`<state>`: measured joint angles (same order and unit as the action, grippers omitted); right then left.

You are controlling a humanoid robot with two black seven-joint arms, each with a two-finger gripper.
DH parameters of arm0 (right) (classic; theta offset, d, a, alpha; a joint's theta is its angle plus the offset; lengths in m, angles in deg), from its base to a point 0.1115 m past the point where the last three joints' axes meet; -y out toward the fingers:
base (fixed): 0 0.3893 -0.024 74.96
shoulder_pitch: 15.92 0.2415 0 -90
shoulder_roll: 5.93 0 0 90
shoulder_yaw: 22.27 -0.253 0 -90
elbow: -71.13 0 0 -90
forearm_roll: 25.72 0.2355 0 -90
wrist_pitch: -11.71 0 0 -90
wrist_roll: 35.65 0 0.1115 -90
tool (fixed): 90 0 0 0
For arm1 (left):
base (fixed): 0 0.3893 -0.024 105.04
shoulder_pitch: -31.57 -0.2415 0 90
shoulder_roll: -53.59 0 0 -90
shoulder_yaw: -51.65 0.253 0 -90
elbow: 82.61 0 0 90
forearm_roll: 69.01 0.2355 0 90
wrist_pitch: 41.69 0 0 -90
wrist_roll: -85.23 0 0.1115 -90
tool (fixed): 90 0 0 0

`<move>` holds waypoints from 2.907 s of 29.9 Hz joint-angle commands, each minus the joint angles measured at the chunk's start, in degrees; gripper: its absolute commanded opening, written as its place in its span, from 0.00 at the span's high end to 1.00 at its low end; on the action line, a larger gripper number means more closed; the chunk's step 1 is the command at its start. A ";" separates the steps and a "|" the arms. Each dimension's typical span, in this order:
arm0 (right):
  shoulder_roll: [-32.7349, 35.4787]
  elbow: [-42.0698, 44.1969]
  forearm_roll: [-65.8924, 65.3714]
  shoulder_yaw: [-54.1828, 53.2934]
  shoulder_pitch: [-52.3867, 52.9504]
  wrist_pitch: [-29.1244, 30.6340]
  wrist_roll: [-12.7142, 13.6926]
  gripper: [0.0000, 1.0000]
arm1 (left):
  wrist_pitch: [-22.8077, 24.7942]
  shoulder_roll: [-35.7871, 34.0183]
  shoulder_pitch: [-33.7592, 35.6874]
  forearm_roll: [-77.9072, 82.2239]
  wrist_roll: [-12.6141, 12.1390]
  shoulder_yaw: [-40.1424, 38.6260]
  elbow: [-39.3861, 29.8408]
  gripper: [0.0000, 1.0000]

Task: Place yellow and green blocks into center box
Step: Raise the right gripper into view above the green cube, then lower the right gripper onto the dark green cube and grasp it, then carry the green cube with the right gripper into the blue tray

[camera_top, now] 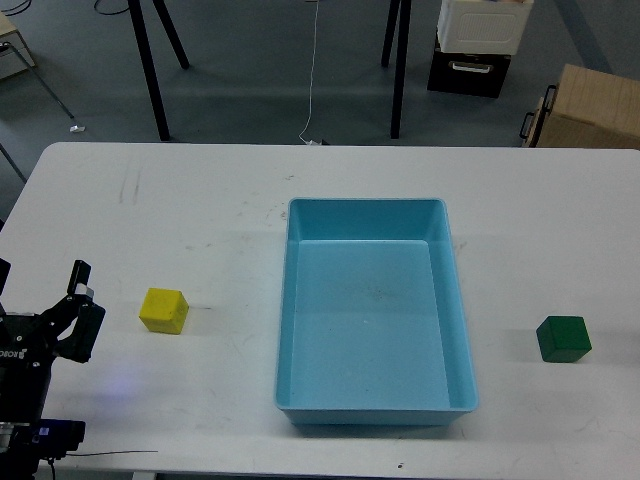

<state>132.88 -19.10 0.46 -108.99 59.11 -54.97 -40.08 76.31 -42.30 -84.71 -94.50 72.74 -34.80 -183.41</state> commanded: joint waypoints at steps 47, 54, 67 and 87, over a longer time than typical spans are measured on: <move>3.39 0.76 -75.05 119.33 100.31 3.49 22.54 0.00 | 0.00 5.89 3.52 7.12 0.54 6.38 0.78 0.00; 3.13 2.07 -75.05 119.24 96.63 3.40 22.80 0.00 | 0.00 5.89 3.43 7.12 0.71 6.38 0.95 0.00; -3.11 5.15 -75.31 118.71 91.70 -1.00 22.80 0.46 | 0.00 5.89 3.43 7.12 0.80 6.47 2.18 0.00; -3.18 -4.95 -66.28 112.91 108.63 -2.05 23.33 1.00 | 0.00 5.89 3.60 8.08 0.80 7.09 2.89 0.00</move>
<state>132.68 -22.95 -71.02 3.84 160.60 -57.02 -16.70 76.31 -36.41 -81.19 -87.06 73.54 -27.79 -180.44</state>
